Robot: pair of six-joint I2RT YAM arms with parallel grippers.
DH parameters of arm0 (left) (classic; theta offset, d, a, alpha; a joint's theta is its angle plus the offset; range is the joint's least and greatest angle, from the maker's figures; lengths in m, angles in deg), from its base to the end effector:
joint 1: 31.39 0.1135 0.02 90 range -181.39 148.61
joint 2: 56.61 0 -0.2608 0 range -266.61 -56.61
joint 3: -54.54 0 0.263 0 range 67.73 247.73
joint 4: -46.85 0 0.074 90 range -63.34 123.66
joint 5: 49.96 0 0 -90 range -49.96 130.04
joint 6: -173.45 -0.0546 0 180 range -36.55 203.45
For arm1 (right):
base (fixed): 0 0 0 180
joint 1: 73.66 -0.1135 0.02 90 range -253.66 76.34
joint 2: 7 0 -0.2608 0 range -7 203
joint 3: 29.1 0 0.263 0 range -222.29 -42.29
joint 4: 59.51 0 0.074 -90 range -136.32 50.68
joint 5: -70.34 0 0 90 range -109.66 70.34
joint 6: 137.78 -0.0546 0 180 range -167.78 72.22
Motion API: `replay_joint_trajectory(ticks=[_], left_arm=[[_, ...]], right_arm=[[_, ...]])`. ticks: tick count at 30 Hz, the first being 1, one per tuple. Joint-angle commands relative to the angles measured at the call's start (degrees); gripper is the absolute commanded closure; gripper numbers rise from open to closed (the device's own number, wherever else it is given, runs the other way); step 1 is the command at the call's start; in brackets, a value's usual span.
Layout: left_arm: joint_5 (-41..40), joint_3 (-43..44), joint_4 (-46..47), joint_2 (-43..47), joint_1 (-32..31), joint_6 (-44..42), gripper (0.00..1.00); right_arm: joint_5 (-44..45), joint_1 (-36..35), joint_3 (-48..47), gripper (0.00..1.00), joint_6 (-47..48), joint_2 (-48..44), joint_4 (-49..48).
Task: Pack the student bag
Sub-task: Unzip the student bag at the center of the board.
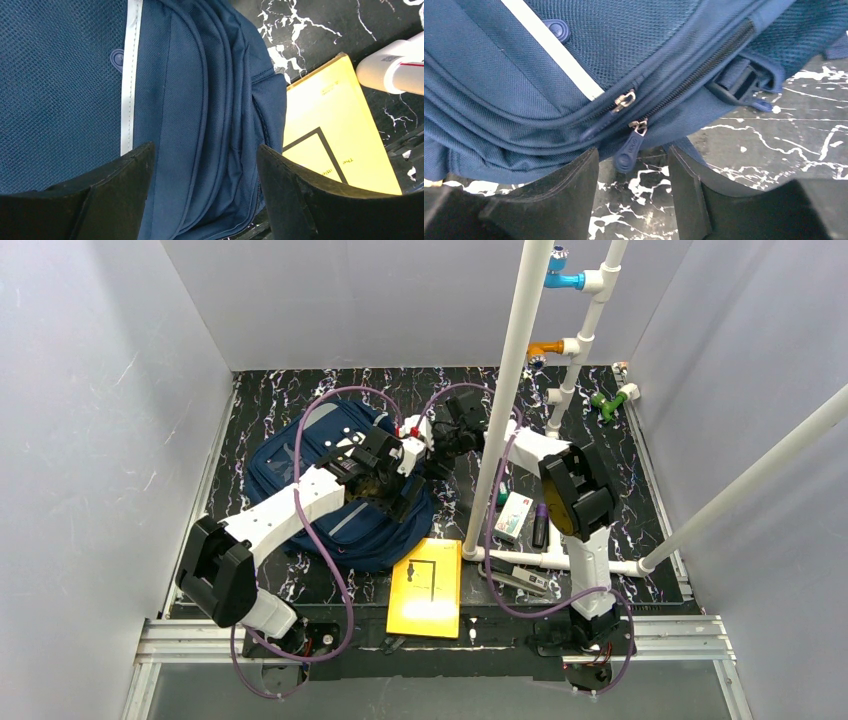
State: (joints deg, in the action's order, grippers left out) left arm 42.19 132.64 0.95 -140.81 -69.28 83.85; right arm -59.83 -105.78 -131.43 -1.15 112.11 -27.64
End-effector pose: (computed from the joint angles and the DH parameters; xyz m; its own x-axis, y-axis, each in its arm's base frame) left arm 0.2626 -0.2069 0.2437 -0.6263 0.4785 -0.6154 0.6276 0.7778 -0.0339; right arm 0.3837 0.2825 0.1786 0.1211 -0.5798 -0.8057 -0.9890 -0.0013 -0.1477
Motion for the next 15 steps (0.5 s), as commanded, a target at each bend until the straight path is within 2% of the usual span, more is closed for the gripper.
replay_joint_trajectory(ticks=[1, 4, 6, 7, 9, 10, 15], left_arm=[[0.34, -0.91, 1.47, 2.36, -0.08, 1.88, 0.31], [-0.12, -1.69, 1.88, 2.06, -0.01, 2.47, 0.38], [-1.07, -1.73, 1.86, 1.08, -0.04, 2.97, 0.38], [-1.31, -1.76, 1.86, 0.73, -0.08, 3.14, 0.35], [-4.42, -1.36, 1.95, -0.15, -0.01, 3.64, 0.26], [-5.60, -1.16, 1.99, -0.54, -0.03, 3.81, 0.24], [-10.19, -0.45, 3.69, -3.73, -0.20, 2.79, 0.19]], right_arm=[[3.76, -2.15, -2.40, 0.41, 0.59, 1.63, -0.30], [5.64, -2.87, -1.48, 0.50, 0.48, 1.27, -1.88], [6.76, -3.39, -1.28, 0.68, 0.12, 1.13, -2.73], [7.53, -3.61, -1.25, 0.80, 0.11, 1.02, -2.81], [9.49, -3.98, -0.54, 0.96, -0.53, 0.48, -4.15], [10.48, -4.05, 0.16, 0.99, -1.28, 0.05, -5.69], [10.99, -3.96, 3.02, 0.99, -5.34, -2.39, -11.22]])
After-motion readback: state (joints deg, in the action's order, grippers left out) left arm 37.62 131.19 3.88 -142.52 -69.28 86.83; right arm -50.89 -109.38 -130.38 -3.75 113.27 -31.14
